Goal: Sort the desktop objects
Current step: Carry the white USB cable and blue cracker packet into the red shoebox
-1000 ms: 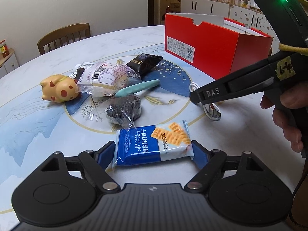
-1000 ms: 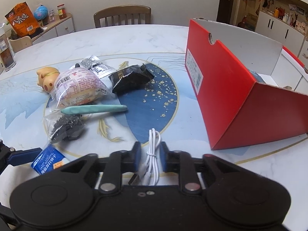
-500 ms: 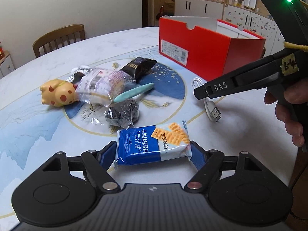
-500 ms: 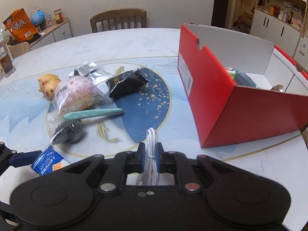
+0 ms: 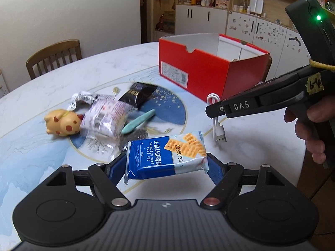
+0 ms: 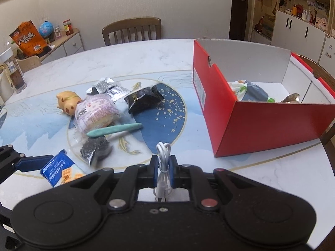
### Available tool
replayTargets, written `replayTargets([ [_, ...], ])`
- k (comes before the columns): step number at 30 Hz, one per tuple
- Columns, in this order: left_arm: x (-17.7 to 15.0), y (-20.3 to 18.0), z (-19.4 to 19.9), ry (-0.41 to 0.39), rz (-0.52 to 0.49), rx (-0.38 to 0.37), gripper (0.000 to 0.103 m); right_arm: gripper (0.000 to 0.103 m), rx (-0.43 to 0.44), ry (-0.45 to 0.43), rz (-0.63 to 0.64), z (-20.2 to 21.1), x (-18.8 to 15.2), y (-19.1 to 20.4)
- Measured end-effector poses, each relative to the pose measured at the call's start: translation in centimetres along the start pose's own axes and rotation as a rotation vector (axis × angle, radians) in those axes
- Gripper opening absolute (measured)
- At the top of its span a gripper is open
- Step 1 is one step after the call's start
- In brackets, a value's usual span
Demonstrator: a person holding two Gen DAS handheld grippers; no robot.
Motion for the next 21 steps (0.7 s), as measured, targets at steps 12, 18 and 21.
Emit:
replayTargets([
  [12, 2.7, 0.1, 1.3, -0.049, -0.041, -0.004, 0.079, 0.009, 0.000, -0.070, -0.027, 3.5, 2.0, -0.7],
  [18, 4.9, -0.6, 1.8, -0.084, -0.065, -0.015, 0.079, 0.009, -0.011, -0.105, -0.061, 5.4, 3.2, -2.1],
  [21, 6.2, -1.2, 1.9, -0.099, -0.083, -0.021, 0.079, 0.009, -0.018, -0.118, -0.070, 6.2, 3.8, -3.0],
])
Point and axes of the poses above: each gripper's, at about its wrist camera, not at the fingertips, and z roughly against the way its jaws point, y to its left, x to its top, the point moved 1 cm from there along -z, roughly the way its jaws point, and after that the axes turned 1 degree about y, right-handed, at the moved point
